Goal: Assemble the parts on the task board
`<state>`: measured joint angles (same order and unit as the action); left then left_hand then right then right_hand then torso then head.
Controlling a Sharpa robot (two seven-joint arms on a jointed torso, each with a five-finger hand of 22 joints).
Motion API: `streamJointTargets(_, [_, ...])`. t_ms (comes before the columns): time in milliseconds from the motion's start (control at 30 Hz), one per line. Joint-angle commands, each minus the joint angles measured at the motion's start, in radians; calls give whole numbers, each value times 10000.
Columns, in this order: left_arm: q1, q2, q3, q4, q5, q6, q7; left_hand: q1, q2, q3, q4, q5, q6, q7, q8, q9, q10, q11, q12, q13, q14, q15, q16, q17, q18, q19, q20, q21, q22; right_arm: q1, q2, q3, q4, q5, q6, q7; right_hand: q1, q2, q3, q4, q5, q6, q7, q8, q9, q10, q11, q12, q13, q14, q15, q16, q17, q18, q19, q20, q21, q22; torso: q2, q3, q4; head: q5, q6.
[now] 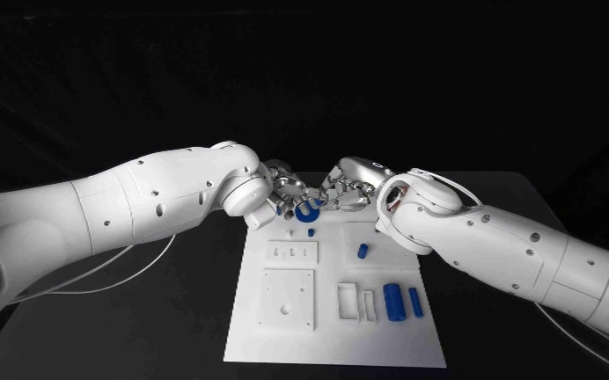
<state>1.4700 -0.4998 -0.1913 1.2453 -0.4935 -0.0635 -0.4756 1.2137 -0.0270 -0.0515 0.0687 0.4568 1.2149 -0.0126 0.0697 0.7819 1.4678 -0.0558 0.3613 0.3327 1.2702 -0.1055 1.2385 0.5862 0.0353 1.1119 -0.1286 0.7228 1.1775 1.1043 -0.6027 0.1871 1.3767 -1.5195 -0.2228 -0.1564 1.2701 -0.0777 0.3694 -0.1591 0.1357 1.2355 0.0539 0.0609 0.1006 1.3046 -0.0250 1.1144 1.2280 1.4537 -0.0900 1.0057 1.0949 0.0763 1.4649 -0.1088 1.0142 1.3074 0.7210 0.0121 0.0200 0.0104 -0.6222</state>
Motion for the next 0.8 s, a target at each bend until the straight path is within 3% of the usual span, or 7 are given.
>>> streamJointTargets(33, [-11, 34, 15, 80, 117, 400, 88, 89, 2, 81, -7, 412, -11, 55, -54, -10, 36, -77, 43, 13, 6, -36, 70, 15, -112, 105, -1, -62, 43, -1, 12, 1, -19, -141, 42, -104, 13, 77, -10, 46, 23, 63, 12, 29, 29, 44, -59, -20, 11, 14, -50, -57, 5, -83, 568, -61, 3, 1300, 0, -7, -2, -5, -6])
streamJointTargets(233, [-23, 22, 15, 66, 126, 272, 132, 321, 148, 453, -198, 930, -151, 76, -59, -106, -7, -62, 10, -8, -12, -30, 59, -9, -107, 123, 1, -134, 143, -1, 16, 1, -9, -127, 119, -53, -6, 82, -34, 39, 28, 71, 6, 29, 42, 44, -63, -26, 11, 12, -52, -75, -1, -88, 568, -67, 0, 1301, 4, -8, 2, -7, -19])
streamJointTargets(433, [-26, 21, 15, 27, 128, 123, 179, 255, 309, 800, -337, 986, -265, 114, -56, -159, -28, -38, -14, -37, -29, -11, 35, -53, -89, 140, 20, -218, 233, -1, 19, 1, 22, -104, 214, -2, -8, 83, -60, 38, 35, 63, 7, 25, 45, 38, -62, -33, 8, 11, -53, -81, 1, -88, 567, -68, -18, 1297, 6, -1, 4, 2, -25])
streamJointTargets(667, [-35, 43, 15, -37, 129, 81, 194, 47, 335, 944, -384, 958, -324, 142, -56, -225, -55, -23, -6, -43, -21, 4, 43, -91, -72, 183, 39, -316, 336, -1, 24, 1, 40, -82, 243, 25, -8, 83, -60, 38, 35, 63, 7, 25, 45, 38, -62, -33, 8, 11, -53, -81, 1, -88, 567, -68, -18, 1297, 3, -1, -3, 2, -49])
streamJointTargets(800, [-45, 55, 15, -49, 145, 103, 211, 120, 429, 1078, -464, 1103, -351, 156, -52, -225, -63, -14, -16, -55, -35, 9, 47, -94, -76, 186, 41, -347, 377, -2, 29, 1, 37, -77, 238, 25, -8, 83, -60, 38, 35, 63, 7, 25, 45, 38, -62, -33, 8, 11, -53, -81, 1, -88, 567, -68, -18, 1297, 0, -2, -7, -2, -56])
